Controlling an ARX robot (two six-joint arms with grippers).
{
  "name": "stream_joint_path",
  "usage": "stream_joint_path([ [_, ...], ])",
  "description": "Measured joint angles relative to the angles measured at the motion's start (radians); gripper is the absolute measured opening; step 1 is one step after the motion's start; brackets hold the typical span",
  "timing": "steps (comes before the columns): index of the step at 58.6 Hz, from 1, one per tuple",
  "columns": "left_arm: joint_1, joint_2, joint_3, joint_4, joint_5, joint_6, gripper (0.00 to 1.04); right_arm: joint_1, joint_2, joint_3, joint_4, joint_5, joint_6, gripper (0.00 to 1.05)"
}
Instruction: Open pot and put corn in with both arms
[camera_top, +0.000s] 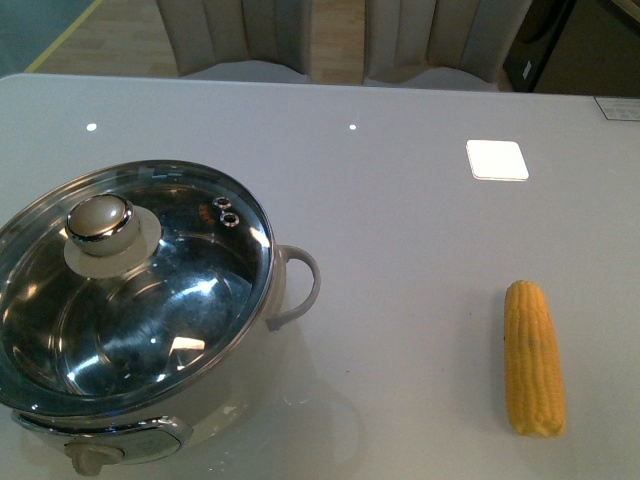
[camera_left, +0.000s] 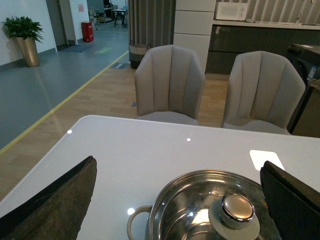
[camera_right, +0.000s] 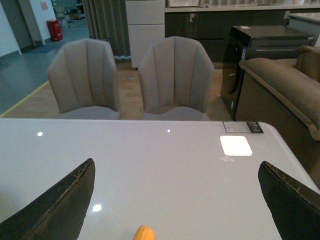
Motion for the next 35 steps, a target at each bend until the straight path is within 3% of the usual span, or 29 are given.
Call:
stream_joint_path([
  [35, 0.0, 0.0, 0.0, 0.0, 0.0, 0.0, 0.98, 0.0, 0.0, 0.0, 0.0, 0.0, 0.0, 0.96],
])
